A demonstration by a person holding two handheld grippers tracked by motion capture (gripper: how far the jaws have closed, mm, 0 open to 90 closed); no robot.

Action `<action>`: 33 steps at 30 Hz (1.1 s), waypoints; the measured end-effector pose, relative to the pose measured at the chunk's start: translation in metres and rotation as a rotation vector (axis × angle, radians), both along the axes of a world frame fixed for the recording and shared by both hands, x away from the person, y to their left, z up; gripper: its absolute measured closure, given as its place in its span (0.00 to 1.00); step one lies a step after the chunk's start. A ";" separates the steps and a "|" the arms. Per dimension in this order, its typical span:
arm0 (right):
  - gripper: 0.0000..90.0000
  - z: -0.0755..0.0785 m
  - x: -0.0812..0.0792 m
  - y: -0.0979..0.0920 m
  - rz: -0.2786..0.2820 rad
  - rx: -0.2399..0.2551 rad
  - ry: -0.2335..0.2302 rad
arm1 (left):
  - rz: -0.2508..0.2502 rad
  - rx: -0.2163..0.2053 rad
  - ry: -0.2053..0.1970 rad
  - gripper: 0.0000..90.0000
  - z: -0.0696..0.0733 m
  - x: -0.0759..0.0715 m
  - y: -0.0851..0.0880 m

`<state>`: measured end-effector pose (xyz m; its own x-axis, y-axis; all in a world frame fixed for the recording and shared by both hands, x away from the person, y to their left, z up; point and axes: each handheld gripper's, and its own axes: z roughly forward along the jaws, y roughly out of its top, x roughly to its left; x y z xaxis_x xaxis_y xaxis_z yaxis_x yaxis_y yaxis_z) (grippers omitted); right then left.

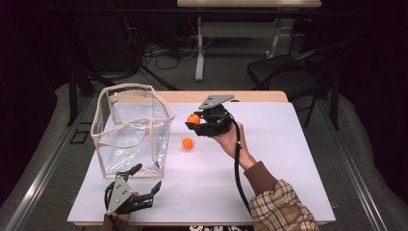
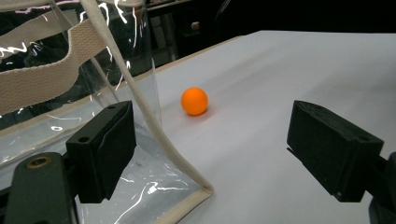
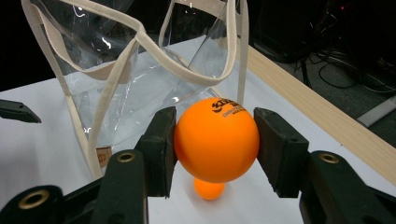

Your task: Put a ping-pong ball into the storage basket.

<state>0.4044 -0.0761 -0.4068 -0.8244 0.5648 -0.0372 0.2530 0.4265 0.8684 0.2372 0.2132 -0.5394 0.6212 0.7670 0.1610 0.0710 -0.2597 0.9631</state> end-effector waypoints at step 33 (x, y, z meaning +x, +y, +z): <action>0.57 0.015 0.016 0.020 0.013 -0.001 -0.014 | -0.002 0.000 -0.001 0.17 0.000 0.001 -0.001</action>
